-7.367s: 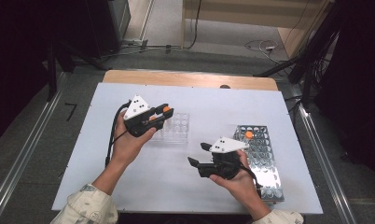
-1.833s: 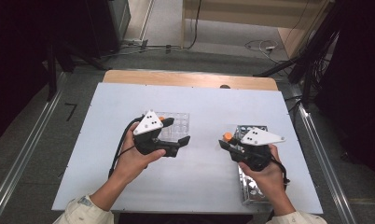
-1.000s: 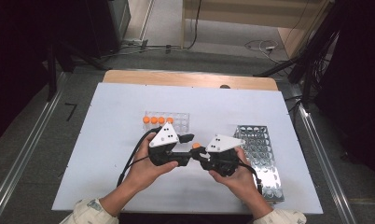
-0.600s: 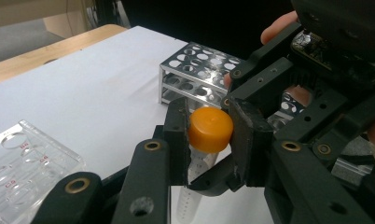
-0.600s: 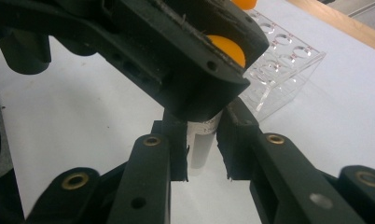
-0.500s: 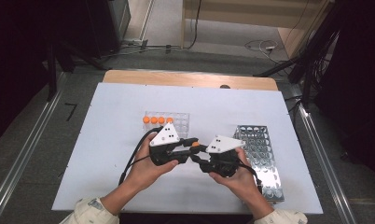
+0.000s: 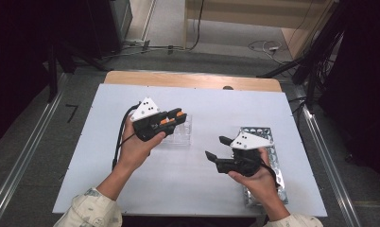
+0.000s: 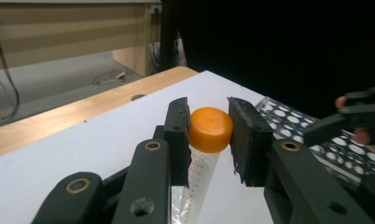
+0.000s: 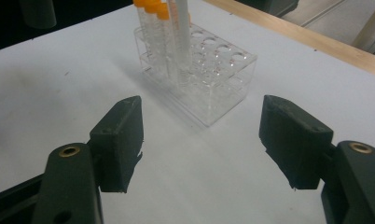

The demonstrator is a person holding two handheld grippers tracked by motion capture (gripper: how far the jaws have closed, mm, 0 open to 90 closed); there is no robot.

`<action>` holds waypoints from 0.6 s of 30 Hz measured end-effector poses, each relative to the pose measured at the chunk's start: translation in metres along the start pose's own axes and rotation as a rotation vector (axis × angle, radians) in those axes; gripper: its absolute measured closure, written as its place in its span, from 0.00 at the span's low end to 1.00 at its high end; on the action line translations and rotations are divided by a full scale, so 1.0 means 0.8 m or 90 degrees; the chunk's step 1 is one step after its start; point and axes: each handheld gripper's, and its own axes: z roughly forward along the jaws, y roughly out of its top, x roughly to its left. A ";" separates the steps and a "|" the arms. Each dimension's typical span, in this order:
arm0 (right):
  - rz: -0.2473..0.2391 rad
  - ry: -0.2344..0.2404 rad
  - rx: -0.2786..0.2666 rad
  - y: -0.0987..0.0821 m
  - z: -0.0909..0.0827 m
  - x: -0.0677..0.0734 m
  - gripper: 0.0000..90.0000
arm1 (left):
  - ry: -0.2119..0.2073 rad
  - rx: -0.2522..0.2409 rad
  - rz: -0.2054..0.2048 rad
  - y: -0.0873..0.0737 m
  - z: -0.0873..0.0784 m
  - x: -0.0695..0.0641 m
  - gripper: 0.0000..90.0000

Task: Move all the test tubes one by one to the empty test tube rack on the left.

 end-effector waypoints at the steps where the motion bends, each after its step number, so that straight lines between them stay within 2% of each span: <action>1: 0.004 -0.003 -0.003 0.000 -0.002 -0.001 0.33 | 0.009 0.002 0.002 -0.001 0.003 0.003 0.79; 6: 0.009 -0.009 -0.008 0.000 -0.008 -0.005 0.33 | 0.049 0.025 0.022 -0.009 0.018 0.013 0.79; 10: 0.011 -0.012 -0.008 -0.002 -0.009 -0.007 0.34 | 0.045 0.031 0.014 -0.013 0.025 0.016 0.79; 18: 0.019 -0.019 -0.007 -0.002 -0.011 -0.010 0.34 | 0.051 0.096 0.016 -0.030 0.039 0.016 0.79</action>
